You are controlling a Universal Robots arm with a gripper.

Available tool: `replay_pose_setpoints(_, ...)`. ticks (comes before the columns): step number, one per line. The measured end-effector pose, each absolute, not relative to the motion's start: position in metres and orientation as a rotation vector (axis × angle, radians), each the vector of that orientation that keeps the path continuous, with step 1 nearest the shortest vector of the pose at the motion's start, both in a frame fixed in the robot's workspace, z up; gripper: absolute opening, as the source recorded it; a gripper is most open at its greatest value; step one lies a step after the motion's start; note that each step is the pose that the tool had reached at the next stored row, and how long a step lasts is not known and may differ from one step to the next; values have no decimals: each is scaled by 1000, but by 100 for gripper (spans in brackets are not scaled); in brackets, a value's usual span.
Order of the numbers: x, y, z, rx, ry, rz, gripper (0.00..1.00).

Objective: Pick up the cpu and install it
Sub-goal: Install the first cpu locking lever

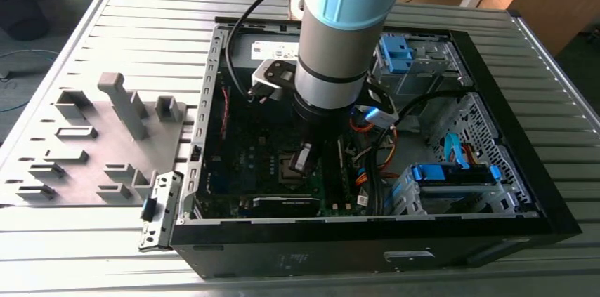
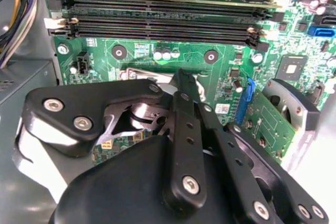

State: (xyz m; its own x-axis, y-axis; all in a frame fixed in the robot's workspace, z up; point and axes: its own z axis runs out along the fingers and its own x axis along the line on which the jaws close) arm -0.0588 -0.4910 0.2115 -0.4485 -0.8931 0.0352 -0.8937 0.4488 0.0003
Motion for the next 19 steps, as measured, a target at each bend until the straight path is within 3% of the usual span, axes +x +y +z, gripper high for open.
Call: replay_pose_setpoints(19, -58, -491, 202, 1530, -2703, 38, 11)
